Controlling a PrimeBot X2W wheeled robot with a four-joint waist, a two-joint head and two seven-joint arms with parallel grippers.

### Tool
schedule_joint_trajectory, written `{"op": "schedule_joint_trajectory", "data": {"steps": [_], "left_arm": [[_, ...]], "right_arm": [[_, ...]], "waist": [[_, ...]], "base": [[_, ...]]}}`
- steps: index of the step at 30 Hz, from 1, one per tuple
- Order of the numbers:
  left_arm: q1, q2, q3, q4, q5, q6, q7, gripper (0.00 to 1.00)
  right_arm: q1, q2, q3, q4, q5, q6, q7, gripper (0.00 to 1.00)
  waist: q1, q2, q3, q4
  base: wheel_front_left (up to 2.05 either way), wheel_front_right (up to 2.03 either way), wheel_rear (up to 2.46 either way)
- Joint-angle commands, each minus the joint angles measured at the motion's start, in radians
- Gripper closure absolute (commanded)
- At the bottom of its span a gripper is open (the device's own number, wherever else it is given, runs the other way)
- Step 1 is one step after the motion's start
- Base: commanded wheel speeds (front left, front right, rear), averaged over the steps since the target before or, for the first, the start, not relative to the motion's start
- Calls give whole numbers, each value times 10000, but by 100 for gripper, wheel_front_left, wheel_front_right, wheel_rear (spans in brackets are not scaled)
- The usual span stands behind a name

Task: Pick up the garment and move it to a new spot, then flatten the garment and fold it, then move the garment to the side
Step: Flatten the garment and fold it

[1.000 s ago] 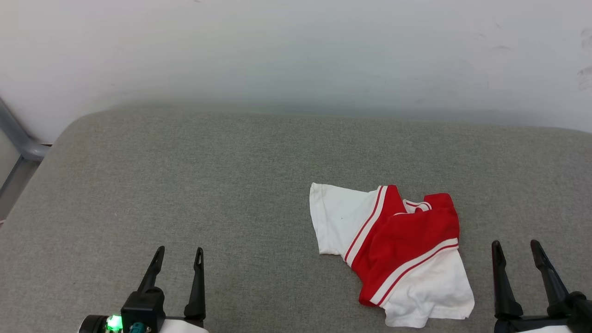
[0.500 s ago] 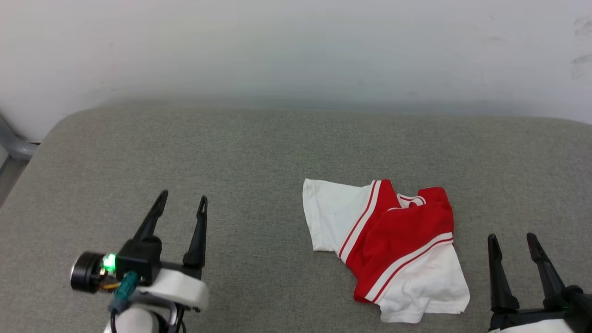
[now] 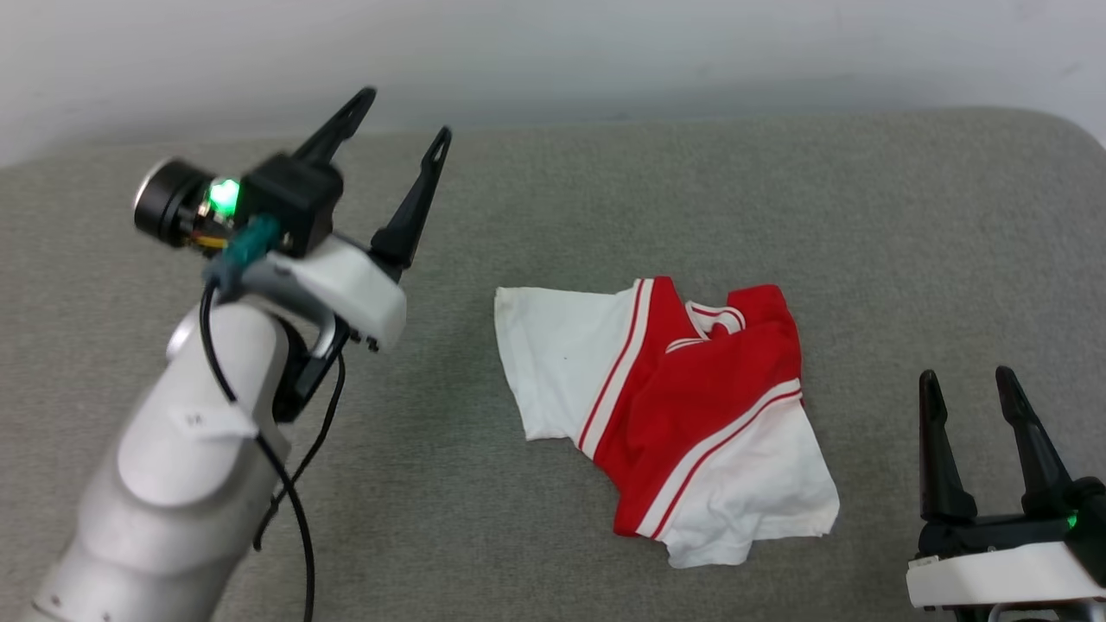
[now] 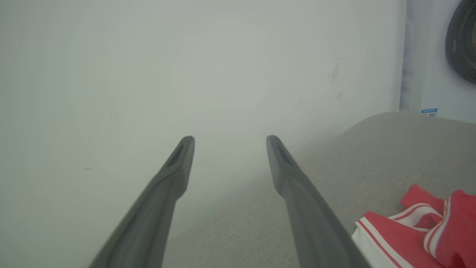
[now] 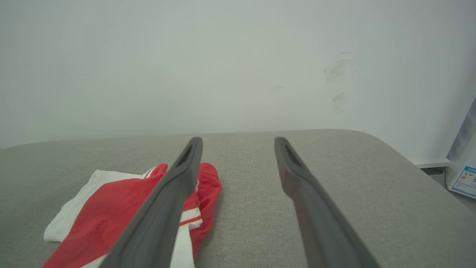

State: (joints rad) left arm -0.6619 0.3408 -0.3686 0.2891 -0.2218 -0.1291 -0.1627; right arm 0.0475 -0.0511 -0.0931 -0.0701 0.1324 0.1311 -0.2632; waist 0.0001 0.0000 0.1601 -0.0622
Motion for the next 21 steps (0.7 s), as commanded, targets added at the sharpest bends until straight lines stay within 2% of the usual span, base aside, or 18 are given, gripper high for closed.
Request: {"op": "schedule_joint_trajectory", "data": {"steps": [1, 8, 13, 21], "left_arm": [[-399, 208, -332, 118, -386, 9, 310, 0], [-2809, 1186, -2996, 704, -2924, 3, 2837, 0], [-4012, 1555, -4739, 1062, -4493, 4, 4959, 0], [-5415, 2164, -7381, 1242, -6098, 3, 7747, 0]], "right_arm": [[-197, 18, 1, -41, 31, -7, -24, 0], [-554, 18, 35, -51, 157, -7, -24, 0], [-774, 22, 45, -83, 206, -7, -24, 0], [-1033, 20, 18, -104, 308, -7, -24, 0]], "waist": [[-1, 0, 395, -367], [-1, 0, 1040, -895], [-1, 0, 1401, -1195], [-1, 0, 1866, -1504]], "base": [[0, 0, 0], [0, 0, 0], [0, 0, 0], [0, 0, 0]]}}
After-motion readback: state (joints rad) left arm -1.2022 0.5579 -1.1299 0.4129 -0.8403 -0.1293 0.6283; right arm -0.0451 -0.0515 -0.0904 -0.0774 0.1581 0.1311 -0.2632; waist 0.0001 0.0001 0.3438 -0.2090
